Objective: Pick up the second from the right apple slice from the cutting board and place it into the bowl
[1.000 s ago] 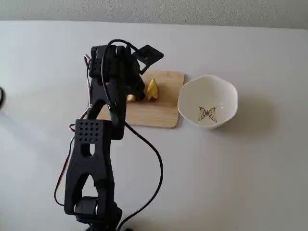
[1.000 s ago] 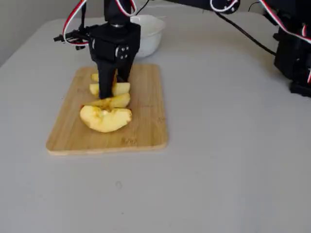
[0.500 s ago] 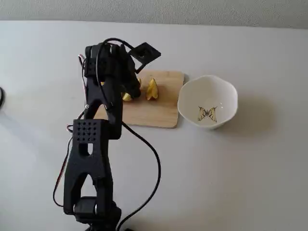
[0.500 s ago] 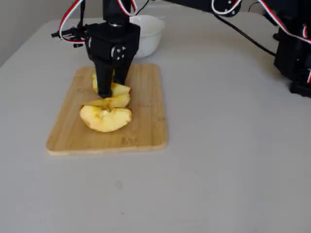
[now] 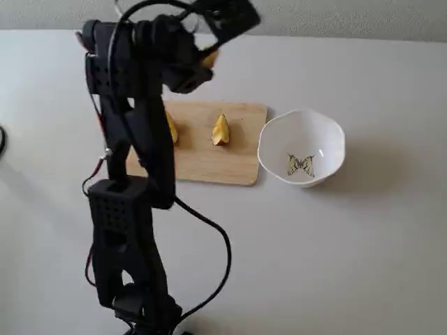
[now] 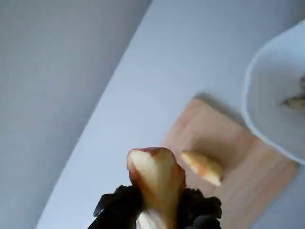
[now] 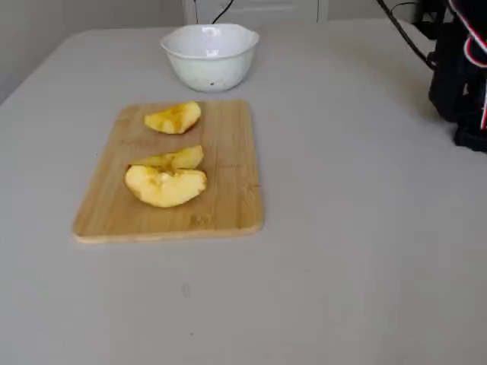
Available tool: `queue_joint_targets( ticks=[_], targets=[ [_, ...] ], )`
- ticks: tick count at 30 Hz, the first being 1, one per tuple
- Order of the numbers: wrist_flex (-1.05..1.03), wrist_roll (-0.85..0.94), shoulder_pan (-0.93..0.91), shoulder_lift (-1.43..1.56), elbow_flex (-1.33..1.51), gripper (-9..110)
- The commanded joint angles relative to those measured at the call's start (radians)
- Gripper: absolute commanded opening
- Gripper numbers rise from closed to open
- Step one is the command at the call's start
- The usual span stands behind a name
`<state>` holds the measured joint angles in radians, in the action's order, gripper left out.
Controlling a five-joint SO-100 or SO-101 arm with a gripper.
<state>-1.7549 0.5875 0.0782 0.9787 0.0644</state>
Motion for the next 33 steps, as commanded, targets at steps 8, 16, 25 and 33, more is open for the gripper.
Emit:
queue_joint_targets(
  ticks=[8, 16, 25, 33],
  targets=[
    [-0.057, 0.014, -0.334, -0.163, -0.052, 0],
    [-0.066, 0.006, -0.307, -0.239, -0.043, 35],
    [-0.067, -0.061, -0.201, -0.110, -0.041, 42],
    [-0.069, -0.186, -0.023, 0.485, 0.135, 17]
  ],
)
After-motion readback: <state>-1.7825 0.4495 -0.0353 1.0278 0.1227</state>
